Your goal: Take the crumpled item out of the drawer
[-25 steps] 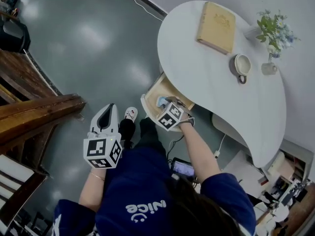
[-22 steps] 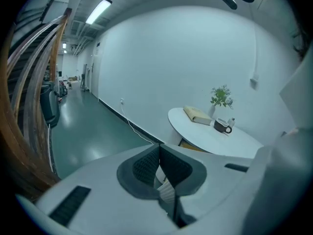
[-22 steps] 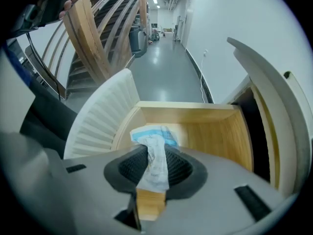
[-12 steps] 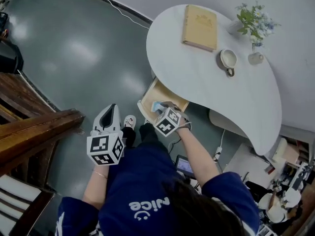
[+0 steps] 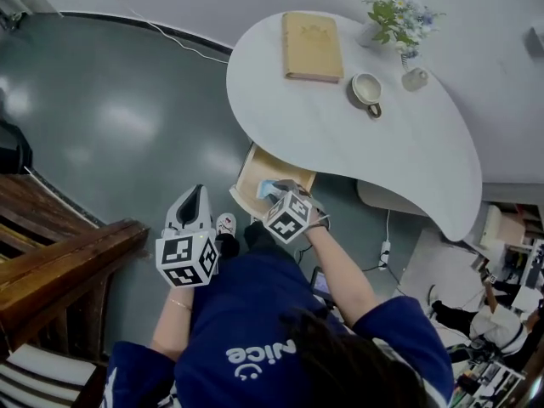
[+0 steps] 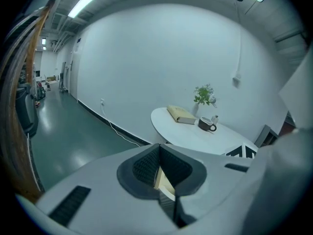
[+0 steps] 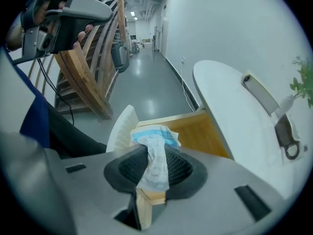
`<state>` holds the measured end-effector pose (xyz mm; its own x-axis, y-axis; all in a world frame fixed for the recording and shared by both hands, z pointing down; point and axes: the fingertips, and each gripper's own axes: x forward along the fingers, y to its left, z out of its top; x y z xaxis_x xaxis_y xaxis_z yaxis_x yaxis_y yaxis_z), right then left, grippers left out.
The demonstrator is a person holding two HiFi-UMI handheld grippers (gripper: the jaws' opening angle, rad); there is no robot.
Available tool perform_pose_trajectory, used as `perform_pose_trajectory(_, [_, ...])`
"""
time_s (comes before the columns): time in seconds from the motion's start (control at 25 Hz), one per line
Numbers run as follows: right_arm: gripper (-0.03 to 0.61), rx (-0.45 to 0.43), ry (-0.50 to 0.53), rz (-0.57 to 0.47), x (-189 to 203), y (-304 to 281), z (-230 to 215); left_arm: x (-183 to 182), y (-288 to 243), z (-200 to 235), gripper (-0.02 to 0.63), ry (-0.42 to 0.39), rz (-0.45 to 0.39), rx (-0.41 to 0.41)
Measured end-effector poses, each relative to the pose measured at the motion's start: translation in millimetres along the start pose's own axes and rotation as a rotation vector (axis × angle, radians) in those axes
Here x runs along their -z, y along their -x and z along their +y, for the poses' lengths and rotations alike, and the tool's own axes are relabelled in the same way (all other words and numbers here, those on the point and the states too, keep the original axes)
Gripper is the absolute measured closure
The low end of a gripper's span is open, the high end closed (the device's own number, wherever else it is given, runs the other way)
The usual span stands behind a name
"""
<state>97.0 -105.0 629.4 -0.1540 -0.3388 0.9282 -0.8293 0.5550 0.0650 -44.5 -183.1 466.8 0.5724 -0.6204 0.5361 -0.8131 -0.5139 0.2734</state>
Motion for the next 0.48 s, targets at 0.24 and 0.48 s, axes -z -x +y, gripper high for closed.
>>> perform_pose_trajectory(0.24, [0.472, 0.027, -0.076, -0.027, 1, 20, -6, 1, -13, -15, 0.609, -0.027, 0.025, 0.061])
perform_pose_trajectory(0.48, [0.472, 0.034, -0.211, -0.059, 4, 42, -8, 6, -20, -32, 0.609, -0.058, 0.061, 0.126])
